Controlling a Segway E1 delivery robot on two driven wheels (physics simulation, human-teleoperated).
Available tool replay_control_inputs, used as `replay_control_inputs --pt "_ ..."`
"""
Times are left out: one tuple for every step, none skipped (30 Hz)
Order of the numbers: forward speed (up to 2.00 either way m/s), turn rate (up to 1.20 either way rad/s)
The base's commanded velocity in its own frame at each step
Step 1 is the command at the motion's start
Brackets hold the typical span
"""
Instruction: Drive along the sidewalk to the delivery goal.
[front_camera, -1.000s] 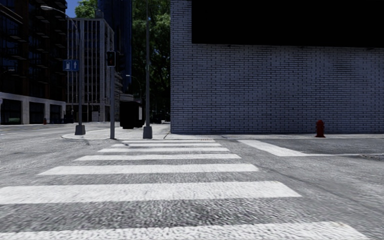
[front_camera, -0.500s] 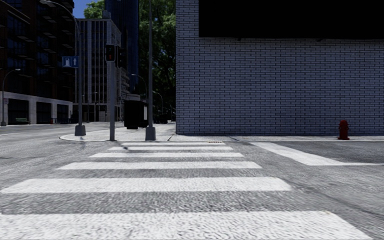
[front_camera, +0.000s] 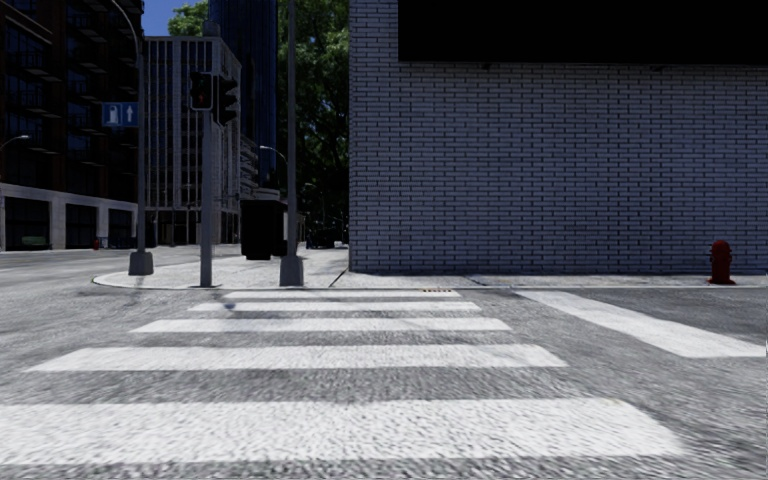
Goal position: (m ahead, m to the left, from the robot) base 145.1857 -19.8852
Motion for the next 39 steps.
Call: replay_control_inputs --pt "1.51 0.17" --pt "1.51 0.17" --pt "1.51 0.19" --pt "1.51 0.19" --pt "1.51 0.20" --pt "1.51 0.20" --pt "2.00 0.20" --pt "2.00 0.08" --pt "2.00 0.08" --pt "2.00 0.00" --pt "2.00 0.00" --pt "2.00 0.00" --pt "2.00 0.00" --pt "2.00 0.00" --pt "2.00 0.00" --pt "2.00 0.00" --pt "2.00 0.00" --pt "2.00 0.00" --pt "2.00 0.00" --pt "2.00 0.00" --pt "2.00 0.00" --pt "2.00 0.00" --pt "2.00 0.00" --pt "2.00 0.00" --pt "2.00 0.00" --pt "2.00 0.00" --pt "2.00 0.00" --pt "2.00 0.00" --pt "2.00 0.00" --pt "2.00 0.00" --pt "2.00 0.00" --pt "2.00 0.00" --pt "2.00 0.00" --pt "2.00 0.00" --pt "2.00 0.00" --pt "2.00 0.00" --pt "2.00 0.05" --pt "2.00 0.11" --pt "2.00 0.17"
